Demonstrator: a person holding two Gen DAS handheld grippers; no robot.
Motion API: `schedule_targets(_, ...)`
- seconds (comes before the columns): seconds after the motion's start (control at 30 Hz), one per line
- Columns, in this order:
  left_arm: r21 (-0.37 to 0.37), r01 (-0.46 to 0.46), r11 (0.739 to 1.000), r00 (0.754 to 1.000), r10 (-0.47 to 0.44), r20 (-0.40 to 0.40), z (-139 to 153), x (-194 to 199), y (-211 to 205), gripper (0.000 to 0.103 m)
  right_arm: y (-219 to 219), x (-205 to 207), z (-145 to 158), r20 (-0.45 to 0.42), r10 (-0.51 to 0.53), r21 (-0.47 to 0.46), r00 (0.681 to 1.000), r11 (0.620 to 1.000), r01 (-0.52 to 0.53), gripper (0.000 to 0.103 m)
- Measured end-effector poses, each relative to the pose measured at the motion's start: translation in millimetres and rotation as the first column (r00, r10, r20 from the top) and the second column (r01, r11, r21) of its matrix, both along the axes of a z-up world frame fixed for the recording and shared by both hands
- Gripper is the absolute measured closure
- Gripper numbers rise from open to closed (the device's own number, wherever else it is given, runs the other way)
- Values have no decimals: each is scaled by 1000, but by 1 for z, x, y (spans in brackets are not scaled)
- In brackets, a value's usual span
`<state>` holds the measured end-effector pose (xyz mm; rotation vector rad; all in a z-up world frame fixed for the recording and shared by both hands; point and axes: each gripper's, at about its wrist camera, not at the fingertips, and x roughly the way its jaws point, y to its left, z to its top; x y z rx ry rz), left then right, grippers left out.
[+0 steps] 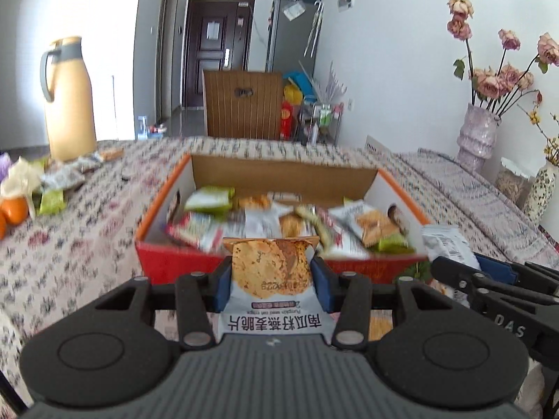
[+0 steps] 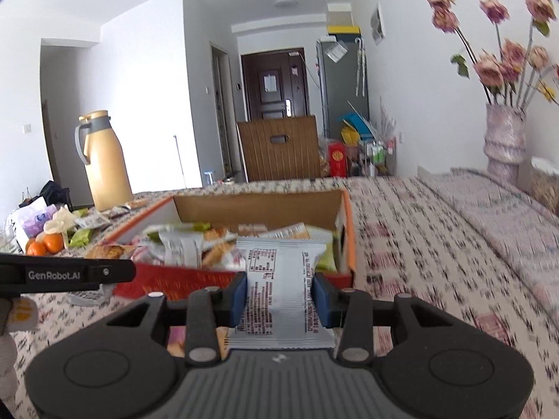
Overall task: Organize snacks
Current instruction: 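Carry both packets into the red box and open both grippers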
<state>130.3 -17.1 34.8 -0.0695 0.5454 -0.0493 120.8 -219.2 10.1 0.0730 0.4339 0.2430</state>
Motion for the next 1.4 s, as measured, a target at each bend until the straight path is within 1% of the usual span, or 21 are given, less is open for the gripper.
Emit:
schedule_targets(0.27,26,-2,1000,997,0,72,21,27,-5,55,16,38,19,54,20,-21,998,1000,-19,64)
schedule_targets(0.53,38,-40,998,994,35,107,26,67,-5,55,28,82,20,62,17,-16,998,1000,-16,64)
schedule_targets(0.63,43,-59,997,992,53,115,23,80,-4,55,30,98,18,64,5,-3,998,1000,-5,64)
schedule_targets(0.8,40,-71,997,991,66,115,8,92,1,55,28,112,4,45,-1,11,999,1000,1,64)
schedule_targets(0.97,47,-73,996,991,68,116,-5,95,6,55,31,115,-6,18,15,-1,1000,1000,-15,64)
schedule_targets(1.13,45,-57,997,993,52,109,-10,96,9,55,32,113,-8,19,18,-13,1000,1000,-18,64)
schedule_targets(1.23,40,-71,997,993,67,100,-11,97,11,54,32,116,-11,1,16,-22,1000,1000,-16,64)
schedule_targets(1.27,33,-75,997,992,71,101,-11,97,12,53,32,117,-12,-3,15,-22,1000,1000,-15,64)
schedule_targets(1.33,21,-76,997,992,74,107,-10,96,14,46,32,116,-13,-12,11,-20,1000,1000,-11,62)
schedule_targets(1.37,19,-82,996,990,79,113,-9,94,14,33,31,116,-13,-13,8,-19,1000,1000,-8,62)
schedule_targets(1.4,20,-93,995,988,90,127,-8,92,14,21,31,116,-13,-14,7,-16,1000,1000,-7,55)
